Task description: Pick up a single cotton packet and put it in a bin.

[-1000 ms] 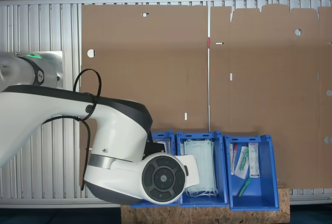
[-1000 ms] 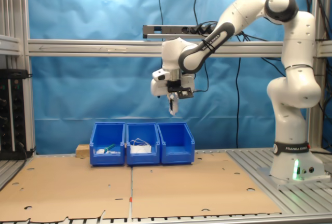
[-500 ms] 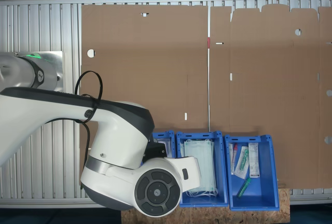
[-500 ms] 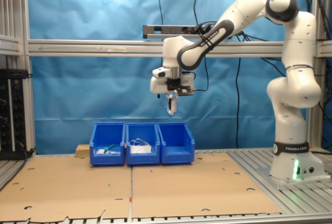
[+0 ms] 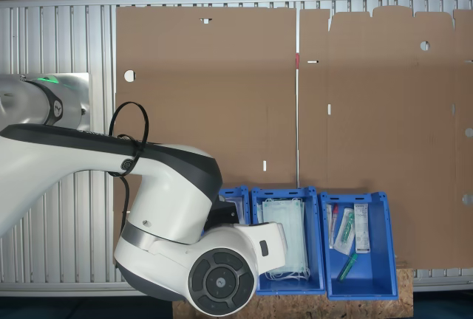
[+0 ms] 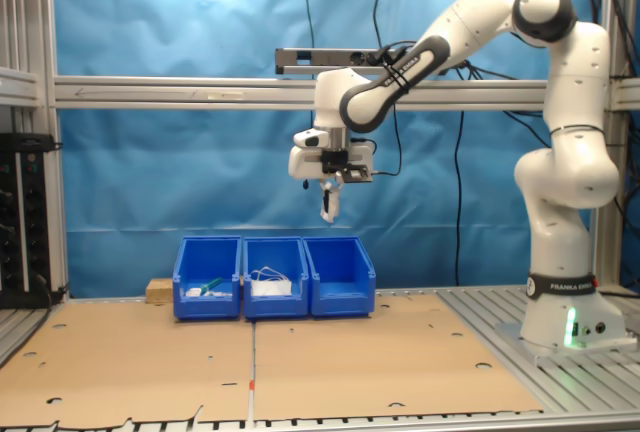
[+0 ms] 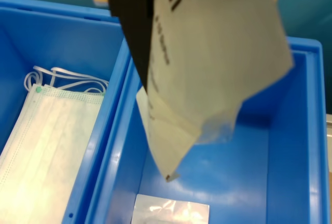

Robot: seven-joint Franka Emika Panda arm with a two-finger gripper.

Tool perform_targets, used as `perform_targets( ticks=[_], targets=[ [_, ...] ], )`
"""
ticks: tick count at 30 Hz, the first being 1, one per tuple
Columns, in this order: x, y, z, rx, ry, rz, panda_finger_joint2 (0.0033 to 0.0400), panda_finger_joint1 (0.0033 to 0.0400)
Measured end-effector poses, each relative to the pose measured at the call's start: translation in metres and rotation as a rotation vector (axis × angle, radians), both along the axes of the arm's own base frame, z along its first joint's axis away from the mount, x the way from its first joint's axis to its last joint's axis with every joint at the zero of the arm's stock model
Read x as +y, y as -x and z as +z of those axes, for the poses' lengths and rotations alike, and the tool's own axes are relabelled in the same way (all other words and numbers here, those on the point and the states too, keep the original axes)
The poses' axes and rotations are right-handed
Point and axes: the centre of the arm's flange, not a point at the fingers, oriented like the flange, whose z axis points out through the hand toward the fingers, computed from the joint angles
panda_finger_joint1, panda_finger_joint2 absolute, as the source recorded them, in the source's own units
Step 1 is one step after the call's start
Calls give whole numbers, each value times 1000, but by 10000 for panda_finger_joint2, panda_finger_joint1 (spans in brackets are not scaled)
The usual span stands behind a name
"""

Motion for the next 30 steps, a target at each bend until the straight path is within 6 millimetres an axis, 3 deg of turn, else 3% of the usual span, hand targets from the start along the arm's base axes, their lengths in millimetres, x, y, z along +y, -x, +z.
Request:
perform_targets(
  ticks=[30],
  targets=[
    [-2,0,1,-8,-9,70,63,63]
  ],
)
